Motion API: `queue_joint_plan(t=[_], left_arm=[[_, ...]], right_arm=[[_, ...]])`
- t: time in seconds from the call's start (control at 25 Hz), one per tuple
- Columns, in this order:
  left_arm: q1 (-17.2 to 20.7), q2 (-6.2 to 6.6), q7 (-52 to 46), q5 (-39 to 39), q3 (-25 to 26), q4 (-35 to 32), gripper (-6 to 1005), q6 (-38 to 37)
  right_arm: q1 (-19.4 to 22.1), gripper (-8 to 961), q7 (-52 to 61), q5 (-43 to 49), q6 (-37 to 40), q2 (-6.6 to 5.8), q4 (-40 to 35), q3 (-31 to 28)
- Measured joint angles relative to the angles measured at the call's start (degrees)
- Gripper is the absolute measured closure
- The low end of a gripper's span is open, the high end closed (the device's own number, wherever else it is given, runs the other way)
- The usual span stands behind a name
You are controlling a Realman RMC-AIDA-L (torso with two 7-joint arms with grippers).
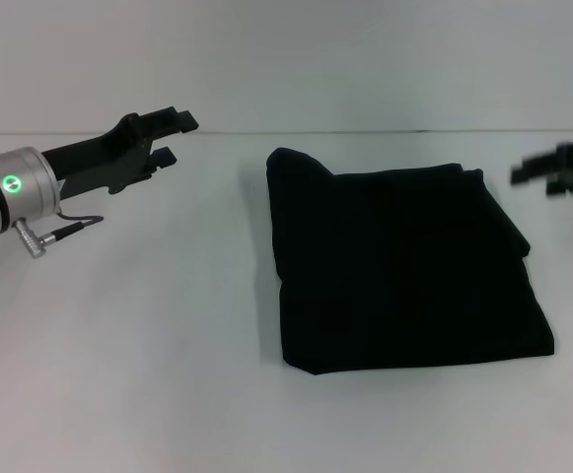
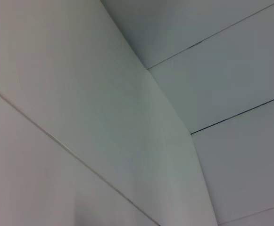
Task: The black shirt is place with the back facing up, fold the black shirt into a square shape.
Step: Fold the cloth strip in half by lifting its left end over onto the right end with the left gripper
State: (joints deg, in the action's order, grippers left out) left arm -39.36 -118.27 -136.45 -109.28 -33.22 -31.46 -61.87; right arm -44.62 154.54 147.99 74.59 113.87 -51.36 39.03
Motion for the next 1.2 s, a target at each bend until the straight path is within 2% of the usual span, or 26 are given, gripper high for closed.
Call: queue_joint_plan(t=[0.08,0.16,0.36,0.52,0.72,0.88,1.04,1.2], left_arm=[[-0.1,0.03,0.0,0.0,0.0,0.0,305,0.0],[-0.2,0.03,0.0,0.1,0.0,0.0,305,0.0],[0.0,0.06,0.0,0.5,0.0,0.0,305,0.0],[0.1,0.12,0.0,1.0,0.0,0.0,305,0.2],[-0.2,0.15,0.0,1.3,0.0,0.3,305,0.5],[-0.4,0.15,0.0,1.5,0.0,0.4,305,0.7],[-0.4,0.15,-0.1,1.6,0.0,0.5,305,0.7],[-0.3,0.13,-0.2,1.7,0.0,0.5,305,0.9]], right_arm=[[-0.8,534,-2.9,-1.3,-1.5,0.15,0.3,0.1],[-1.9,497,-7.2,-1.6,-3.8,0.83,1.5,1.3],[-3.1,314,-17.0,-1.2,-6.7,1.22,6.1,8.1],[-2.3,311,-22.8,-1.2,-7.1,1.58,5.5,12.9],[-1.5,316,-26.7,-1.1,-8.3,2.20,3.2,14.1],[-2.0,324,-29.9,0.6,-9.7,2.73,3.1,17.3],[-2.8,331,-30.3,4.7,-12.1,3.55,3.0,21.9],[-3.9,339,-30.1,10.5,-14.8,5.11,3.1,23.3]])
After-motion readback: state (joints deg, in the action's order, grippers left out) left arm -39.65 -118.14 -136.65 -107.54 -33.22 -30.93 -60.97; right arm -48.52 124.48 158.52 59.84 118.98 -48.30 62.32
